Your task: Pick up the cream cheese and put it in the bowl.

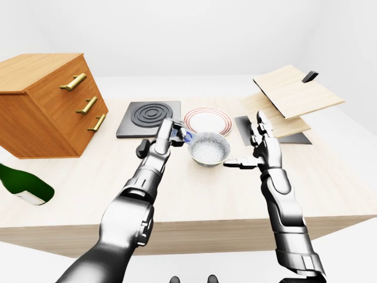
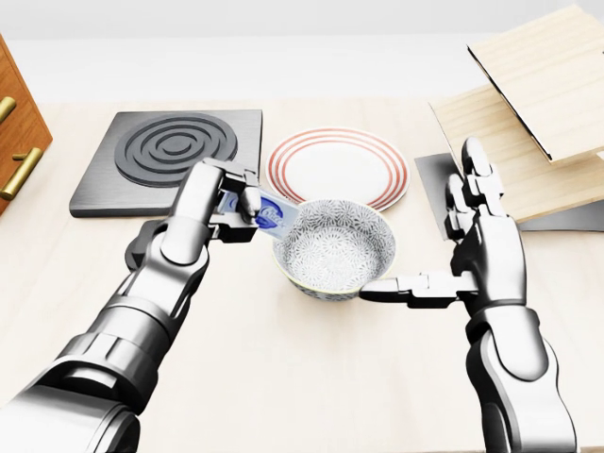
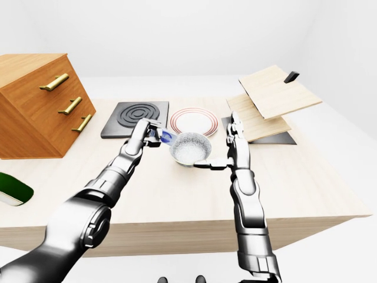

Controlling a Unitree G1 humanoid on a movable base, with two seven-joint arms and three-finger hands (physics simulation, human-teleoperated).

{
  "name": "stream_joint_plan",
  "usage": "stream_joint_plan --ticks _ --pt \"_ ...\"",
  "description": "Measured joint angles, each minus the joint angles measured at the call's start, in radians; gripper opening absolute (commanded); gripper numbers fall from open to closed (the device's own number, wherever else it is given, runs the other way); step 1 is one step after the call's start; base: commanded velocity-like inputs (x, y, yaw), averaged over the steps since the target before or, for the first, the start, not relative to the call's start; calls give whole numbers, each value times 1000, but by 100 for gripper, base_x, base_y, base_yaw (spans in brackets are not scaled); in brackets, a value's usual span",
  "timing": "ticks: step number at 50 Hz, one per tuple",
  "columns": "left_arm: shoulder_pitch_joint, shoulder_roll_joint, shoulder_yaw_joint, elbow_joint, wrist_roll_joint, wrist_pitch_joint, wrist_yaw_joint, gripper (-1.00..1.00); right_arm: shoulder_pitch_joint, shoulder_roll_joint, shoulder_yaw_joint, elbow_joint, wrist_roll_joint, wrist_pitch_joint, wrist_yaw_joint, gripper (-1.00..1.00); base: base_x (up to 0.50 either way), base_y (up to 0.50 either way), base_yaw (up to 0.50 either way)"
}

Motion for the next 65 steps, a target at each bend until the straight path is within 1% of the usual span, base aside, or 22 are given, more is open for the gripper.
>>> stream_joint_plan --ticks 12,27,48,65 --pt "-28 -45 -18 18 47 0 13 -100 20 -19 -29 -55 22 0 36 100 0 0 0" --pt "-57 -101 -37 60 139 0 62 -100 1 -15 -25 -21 21 0 42 100 0 0 0" --pt "-75 -151 -45 104 299 0 148 -100 -34 -14 -15 47 29 0 43 100 0 0 0" --pt "-66 -182 -45 117 370 0 177 -100 -58 -17 -12 73 33 0 43 100 0 0 0"
